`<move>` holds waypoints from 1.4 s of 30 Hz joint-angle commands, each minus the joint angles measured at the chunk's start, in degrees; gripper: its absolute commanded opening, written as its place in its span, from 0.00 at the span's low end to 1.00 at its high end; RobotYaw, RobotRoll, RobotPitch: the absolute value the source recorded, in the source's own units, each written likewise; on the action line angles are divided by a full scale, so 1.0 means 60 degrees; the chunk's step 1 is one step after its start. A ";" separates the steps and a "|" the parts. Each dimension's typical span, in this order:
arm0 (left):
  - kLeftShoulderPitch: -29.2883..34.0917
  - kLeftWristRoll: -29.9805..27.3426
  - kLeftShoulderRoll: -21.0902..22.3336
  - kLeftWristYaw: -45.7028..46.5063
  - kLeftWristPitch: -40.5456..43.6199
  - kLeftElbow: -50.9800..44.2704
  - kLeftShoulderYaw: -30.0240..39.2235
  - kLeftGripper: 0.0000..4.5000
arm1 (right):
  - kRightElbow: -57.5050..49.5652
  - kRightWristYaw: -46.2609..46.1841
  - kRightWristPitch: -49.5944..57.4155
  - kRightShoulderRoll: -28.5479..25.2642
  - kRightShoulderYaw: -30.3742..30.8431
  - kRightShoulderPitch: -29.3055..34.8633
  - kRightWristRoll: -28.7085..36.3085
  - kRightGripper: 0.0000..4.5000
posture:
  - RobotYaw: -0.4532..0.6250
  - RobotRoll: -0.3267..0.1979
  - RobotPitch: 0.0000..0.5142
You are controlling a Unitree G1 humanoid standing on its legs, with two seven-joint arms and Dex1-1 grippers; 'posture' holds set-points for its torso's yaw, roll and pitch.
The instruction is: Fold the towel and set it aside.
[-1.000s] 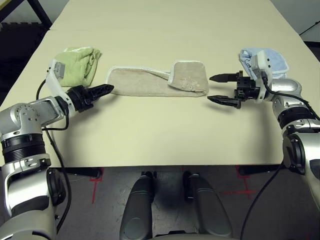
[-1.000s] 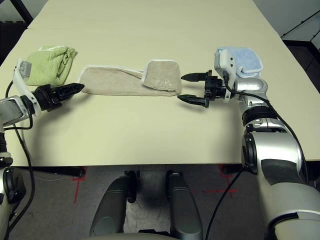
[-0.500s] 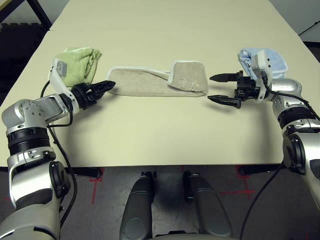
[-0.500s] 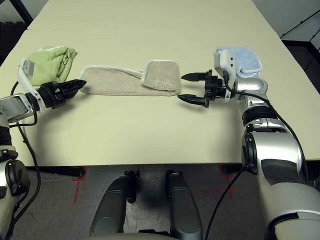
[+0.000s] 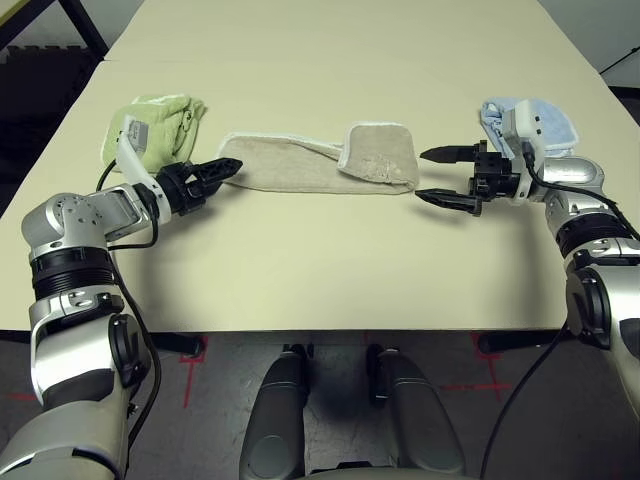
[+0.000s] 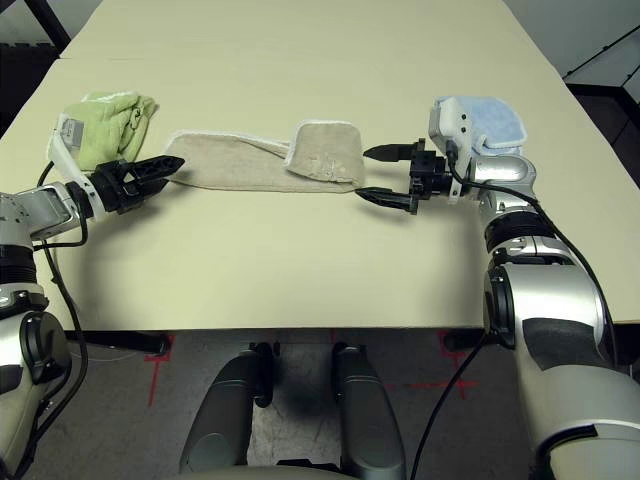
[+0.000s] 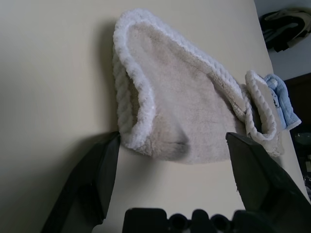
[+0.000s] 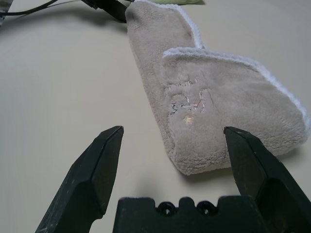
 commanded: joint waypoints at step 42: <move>0.2134 -0.0523 0.0923 0.0872 -0.0060 -0.3275 0.1141 0.01 | -0.0116 0.0333 0.0426 0.0190 0.0023 -0.0006 -0.0150 1.00 | 0.49 0.62 0.34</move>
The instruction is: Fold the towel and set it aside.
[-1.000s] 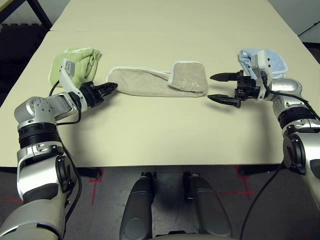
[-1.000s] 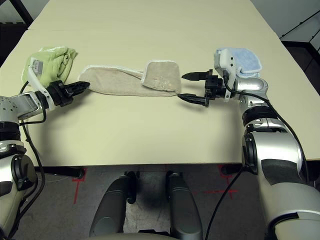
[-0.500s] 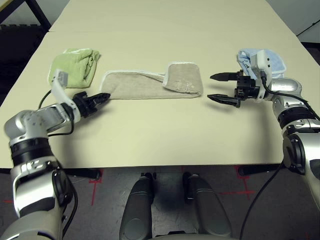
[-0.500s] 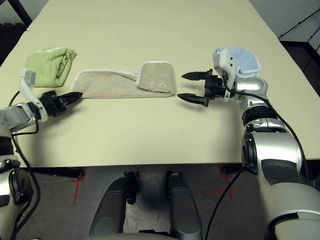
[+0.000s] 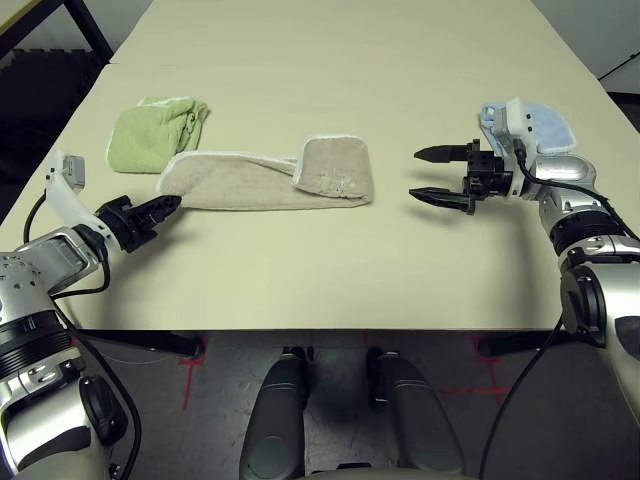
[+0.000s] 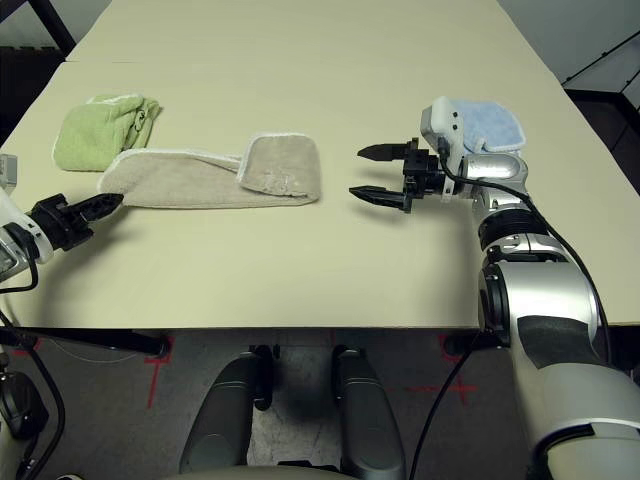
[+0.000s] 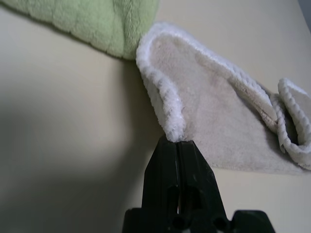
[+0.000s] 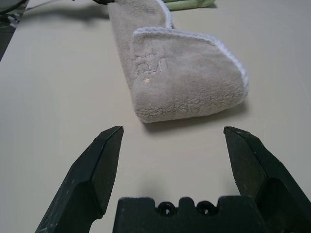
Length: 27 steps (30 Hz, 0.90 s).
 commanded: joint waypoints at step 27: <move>-0.3505 -0.0820 -0.2173 -0.1065 0.0523 -0.1157 -0.3525 0.01 | -0.0089 -0.0103 -0.0073 -0.0009 0.0036 0.0077 -0.0114 1.00 | 0.49 0.62 0.31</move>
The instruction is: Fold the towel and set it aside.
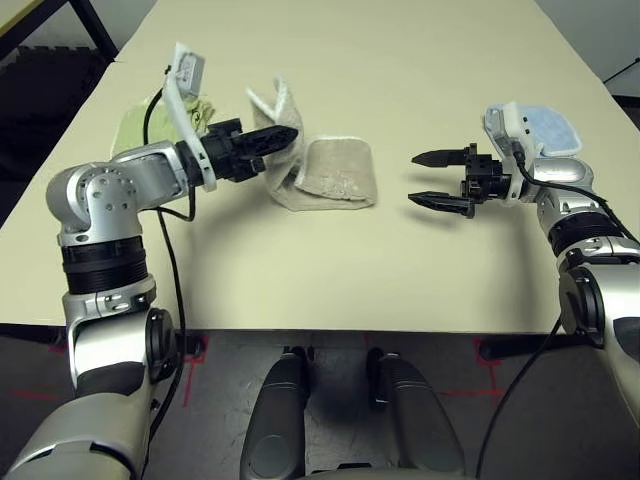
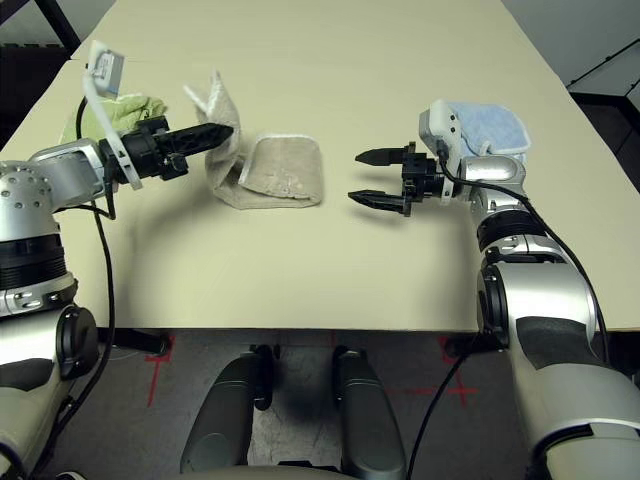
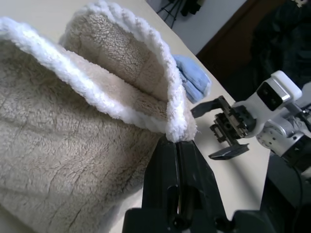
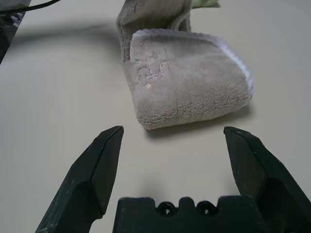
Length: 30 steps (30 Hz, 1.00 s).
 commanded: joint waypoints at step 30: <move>0.0173 0.2455 -0.0557 -0.2193 -0.1408 0.0478 -0.4085 0.83 | -0.0045 -0.0320 -0.0144 -0.0109 0.0007 -0.0005 -0.0151 1.00 | 0.49 0.62 0.32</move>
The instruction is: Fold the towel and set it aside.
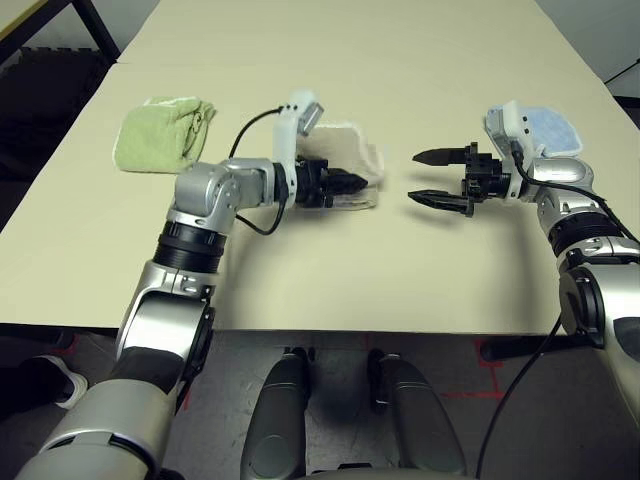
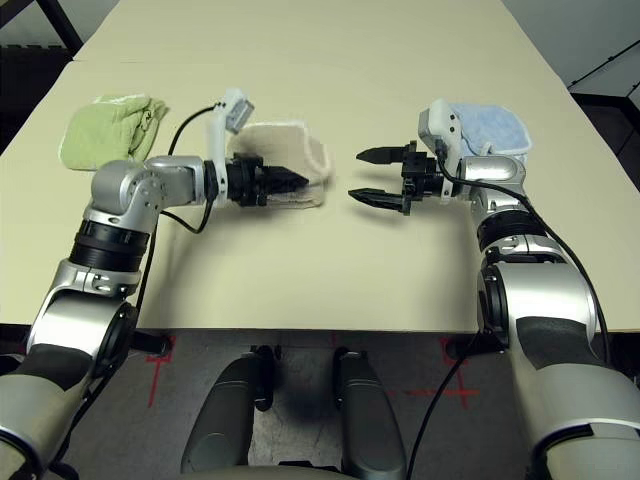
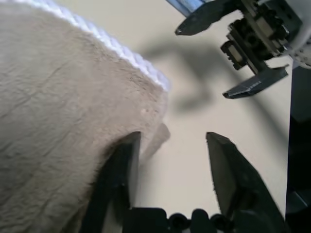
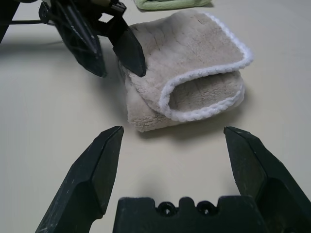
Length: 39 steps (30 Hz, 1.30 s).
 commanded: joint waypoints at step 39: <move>0.1917 0.1710 0.2006 -0.3928 -0.7805 0.1046 0.1325 1.00 | -0.0132 0.0111 -0.0035 0.0891 -0.0295 -0.0304 0.0335 0.01 | 0.49 0.62 0.28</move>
